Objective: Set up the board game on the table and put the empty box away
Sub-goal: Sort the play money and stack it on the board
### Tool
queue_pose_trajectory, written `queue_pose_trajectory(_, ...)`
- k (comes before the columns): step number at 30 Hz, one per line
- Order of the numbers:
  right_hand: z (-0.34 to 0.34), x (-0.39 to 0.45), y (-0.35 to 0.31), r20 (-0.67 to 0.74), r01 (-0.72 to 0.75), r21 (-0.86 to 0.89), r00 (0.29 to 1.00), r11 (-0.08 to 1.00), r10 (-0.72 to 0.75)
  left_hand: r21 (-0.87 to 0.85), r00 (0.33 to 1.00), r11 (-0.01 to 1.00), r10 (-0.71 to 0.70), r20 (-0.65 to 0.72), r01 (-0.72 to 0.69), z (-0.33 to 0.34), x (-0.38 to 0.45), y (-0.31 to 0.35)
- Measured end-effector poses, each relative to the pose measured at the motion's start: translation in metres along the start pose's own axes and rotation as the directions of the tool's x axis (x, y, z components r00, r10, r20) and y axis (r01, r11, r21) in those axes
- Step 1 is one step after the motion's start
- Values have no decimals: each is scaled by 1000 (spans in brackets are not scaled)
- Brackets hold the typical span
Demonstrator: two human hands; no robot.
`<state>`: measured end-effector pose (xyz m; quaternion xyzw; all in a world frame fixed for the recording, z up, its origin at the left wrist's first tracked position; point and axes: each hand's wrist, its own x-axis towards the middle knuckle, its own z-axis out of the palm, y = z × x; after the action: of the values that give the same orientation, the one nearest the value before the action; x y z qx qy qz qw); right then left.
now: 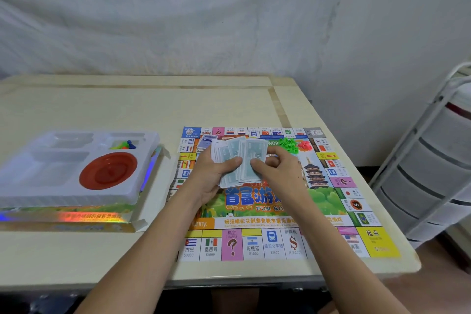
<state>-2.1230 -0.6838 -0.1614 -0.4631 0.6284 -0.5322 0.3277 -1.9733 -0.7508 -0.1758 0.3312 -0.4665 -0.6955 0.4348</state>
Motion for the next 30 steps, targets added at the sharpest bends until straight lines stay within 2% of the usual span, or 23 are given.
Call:
queue_pose_trajectory(6, -3, 4, -1, -86, 7, -21, 996, 1000, -9, -88, 982, 990, -92, 167, 108, -4, -4, 7)
queue_pose_trajectory(13, -3, 0, -4, 9, 73, -101, 997, 992, -72, 48, 998, 998, -31, 51, 28, 3, -2, 3)
queue_pose_trajectory(16, -4, -1, -4, -39, 69, -72, 997, 995, -72, 76, 1000, 997, -15, 5, 15, 6, -1, 1)
queue_pose_trajectory(19, -8, 3, -1, -118, 54, -72, 991, 996, -62, -32, 991, 997, -71, 116, 75, 3, -3, 2)
queue_pose_trajectory(22, -12, 6, 1, -128, 27, -50, 991, 998, -34, -99, 974, 990, -77, 213, 100, -3, -3, 1)
queue_pose_trajectory(25, -13, 6, 4, -108, 6, -16, 994, 1000, -7, -78, 982, 994, -57, 182, 72, -2, -3, 1)
queue_pose_trajectory(30, -10, 3, 3, -69, 19, 23, 997, 1000, -18, -33, 999, 999, -12, 42, 13, 4, -2, -3)
